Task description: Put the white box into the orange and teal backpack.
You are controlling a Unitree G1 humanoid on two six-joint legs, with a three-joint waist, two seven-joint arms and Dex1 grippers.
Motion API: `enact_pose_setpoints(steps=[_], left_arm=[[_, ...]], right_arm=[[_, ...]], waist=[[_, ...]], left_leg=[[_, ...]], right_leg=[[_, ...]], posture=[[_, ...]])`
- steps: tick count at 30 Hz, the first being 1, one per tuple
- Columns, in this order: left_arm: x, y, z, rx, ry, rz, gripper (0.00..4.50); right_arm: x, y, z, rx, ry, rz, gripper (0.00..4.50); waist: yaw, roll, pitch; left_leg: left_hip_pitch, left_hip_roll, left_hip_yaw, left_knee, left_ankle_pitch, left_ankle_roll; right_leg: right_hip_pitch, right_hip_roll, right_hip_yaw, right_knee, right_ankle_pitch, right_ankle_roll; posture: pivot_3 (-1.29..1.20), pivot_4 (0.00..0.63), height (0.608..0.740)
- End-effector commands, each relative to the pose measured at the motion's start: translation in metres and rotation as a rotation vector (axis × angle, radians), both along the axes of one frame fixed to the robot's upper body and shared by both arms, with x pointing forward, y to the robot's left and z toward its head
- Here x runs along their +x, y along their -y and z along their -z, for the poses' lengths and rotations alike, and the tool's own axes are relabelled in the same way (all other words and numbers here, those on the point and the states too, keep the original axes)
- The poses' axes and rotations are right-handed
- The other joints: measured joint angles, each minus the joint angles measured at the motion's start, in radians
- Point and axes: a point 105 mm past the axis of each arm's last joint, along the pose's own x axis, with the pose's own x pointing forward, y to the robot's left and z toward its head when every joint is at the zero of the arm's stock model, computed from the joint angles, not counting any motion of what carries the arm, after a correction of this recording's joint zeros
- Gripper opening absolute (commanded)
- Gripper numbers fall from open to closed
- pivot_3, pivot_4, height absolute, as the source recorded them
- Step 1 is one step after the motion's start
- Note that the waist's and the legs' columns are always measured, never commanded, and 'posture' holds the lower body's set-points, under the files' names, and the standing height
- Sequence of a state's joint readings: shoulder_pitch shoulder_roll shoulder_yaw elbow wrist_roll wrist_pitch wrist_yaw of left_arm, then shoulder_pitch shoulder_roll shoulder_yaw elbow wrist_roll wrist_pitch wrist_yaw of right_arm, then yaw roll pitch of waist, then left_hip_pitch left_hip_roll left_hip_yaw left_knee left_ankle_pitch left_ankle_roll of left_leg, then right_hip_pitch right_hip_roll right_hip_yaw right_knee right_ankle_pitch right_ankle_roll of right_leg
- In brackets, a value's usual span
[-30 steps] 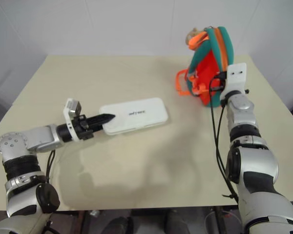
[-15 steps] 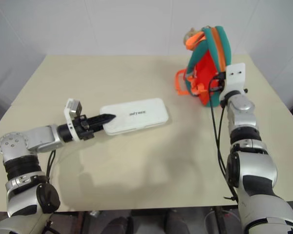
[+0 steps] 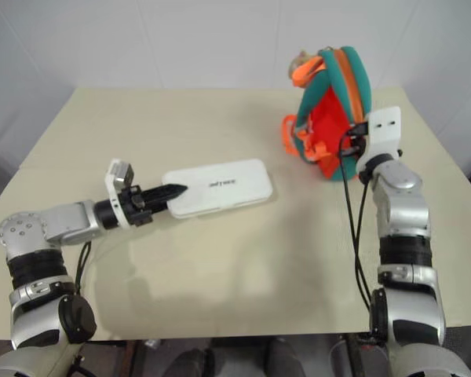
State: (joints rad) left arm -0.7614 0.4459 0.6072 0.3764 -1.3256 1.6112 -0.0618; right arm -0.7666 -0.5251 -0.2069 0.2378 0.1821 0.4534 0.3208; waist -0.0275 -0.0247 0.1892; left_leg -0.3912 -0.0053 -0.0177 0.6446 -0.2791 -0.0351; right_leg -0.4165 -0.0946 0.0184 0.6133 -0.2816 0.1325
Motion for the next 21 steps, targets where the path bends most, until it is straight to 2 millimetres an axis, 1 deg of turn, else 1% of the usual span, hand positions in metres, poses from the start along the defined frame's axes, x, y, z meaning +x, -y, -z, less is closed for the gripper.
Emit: enact_pose_setpoints(steps=[1, 3, 4, 7, 11, 16, 21], left_arm=[[0.0, -0.004, -0.014, -0.024, 0.048, 0.004, 1.24], [0.002, -0.003, -0.013, -0.02, 0.041, 0.008, 1.24], [0.002, -0.003, -0.013, -0.016, 0.038, 0.01, 1.24], [0.004, -0.004, -0.014, -0.01, 0.036, 0.014, 1.24], [0.005, -0.007, -0.016, 0.006, 0.032, 0.02, 1.24], [0.004, -0.016, -0.019, 0.056, 0.022, 0.038, 1.24], [0.005, -0.033, -0.022, 0.122, 0.003, 0.023, 1.24]], right_arm=[[-0.032, -0.016, -0.041, -0.001, 0.105, -0.104, 0.42], [-0.049, -0.025, -0.036, -0.007, 0.084, -0.159, 0.42], [-0.056, -0.027, -0.034, -0.007, 0.075, -0.171, 0.42], [-0.069, -0.026, -0.03, 0.006, 0.055, -0.165, 0.42], [-0.088, -0.029, -0.025, 0.033, 0.022, -0.199, 0.42], [-0.107, -0.017, -0.03, 0.038, 0.03, -0.168, 0.42], [-0.123, -0.012, -0.029, 0.016, 0.038, -0.157, 0.42]], waist=[[-0.001, 0.0, 0.0], [0.001, 0.0, 0.0], [0.002, 0.0, 0.0], [0.003, 0.0, 0.0], [0.004, 0.0, 0.0], [0.004, 0.0, 0.0], [0.004, 0.0, 0.0]], left_leg=[[0.0, 0.0, 0.0, 0.0, 0.0, 0.0], [0.0, 0.0, 0.0, 0.0, 0.0, 0.0], [0.0, 0.0, 0.0, 0.001, 0.0, 0.001], [-0.001, 0.0, 0.0, 0.001, -0.001, 0.002], [0.0, -0.001, 0.0, 0.002, -0.002, 0.003], [0.0, -0.001, 0.0, 0.001, -0.002, 0.004], [0.0, -0.001, 0.001, 0.0, -0.003, 0.005]], right_leg=[[0.0, 0.0, 0.0, 0.0, 0.0, 0.0], [-0.001, 0.0, 0.001, 0.0, 0.0, 0.0], [-0.001, 0.0, 0.001, 0.0, 0.0, 0.0], [-0.001, 0.0, 0.001, 0.0, 0.0, 0.0], [-0.001, 0.0, 0.002, 0.001, 0.0, 0.0], [-0.001, 0.0, 0.001, 0.0, 0.0, 0.0], [-0.001, 0.0, 0.002, -0.001, 0.0, 0.0]], posture=[[0.0, 0.15, 0.74], [0.0, 0.15, 0.74], [0.0, 0.15, 0.74], [0.0, 0.15, 0.74], [0.0, 0.15, 0.74], [0.0, 0.15, 0.74], [0.0, 0.15, 0.74]])
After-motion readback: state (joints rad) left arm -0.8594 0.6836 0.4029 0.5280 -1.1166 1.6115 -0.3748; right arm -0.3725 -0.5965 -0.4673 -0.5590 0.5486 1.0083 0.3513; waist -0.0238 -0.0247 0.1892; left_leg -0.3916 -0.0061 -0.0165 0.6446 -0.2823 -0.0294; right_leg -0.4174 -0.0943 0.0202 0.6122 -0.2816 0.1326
